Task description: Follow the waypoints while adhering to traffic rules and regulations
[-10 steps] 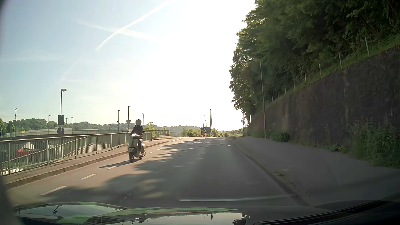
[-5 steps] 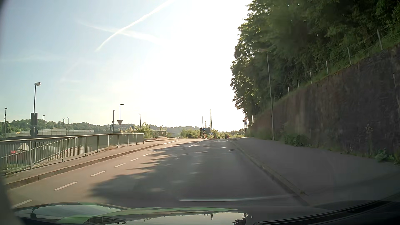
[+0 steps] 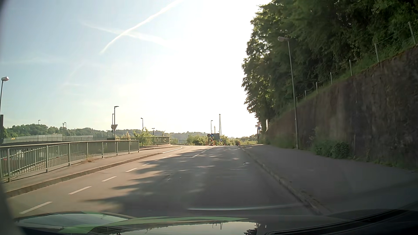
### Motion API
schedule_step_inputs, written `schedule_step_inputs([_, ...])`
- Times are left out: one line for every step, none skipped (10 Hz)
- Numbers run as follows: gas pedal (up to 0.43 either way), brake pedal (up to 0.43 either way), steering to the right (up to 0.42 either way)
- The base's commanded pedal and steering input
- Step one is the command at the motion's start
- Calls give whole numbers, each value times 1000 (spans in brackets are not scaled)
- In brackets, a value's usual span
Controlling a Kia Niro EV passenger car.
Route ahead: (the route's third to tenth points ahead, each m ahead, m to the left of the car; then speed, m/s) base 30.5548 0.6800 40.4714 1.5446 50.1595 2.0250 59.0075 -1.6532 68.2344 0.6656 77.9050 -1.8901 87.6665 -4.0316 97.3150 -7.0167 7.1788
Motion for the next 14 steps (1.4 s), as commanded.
schedule_step_inputs([157, 0, -3])
schedule_step_inputs([138, 0, -2])
schedule_step_inputs([98, 0, -3])
schedule_step_inputs([87, 0, -3])
schedule_step_inputs([67, 0, -3])
schedule_step_inputs([59, 0, -2])
schedule_step_inputs([59, 0, -1])
schedule_step_inputs([59, 0, 0])
schedule_step_inputs([59, 0, 1])
schedule_step_inputs([39, 0, 4])
schedule_step_inputs([39, 0, 5])
schedule_step_inputs([28, 0, 5])
schedule_step_inputs([0, 0, 5])
schedule_step_inputs([0, 0, 5])
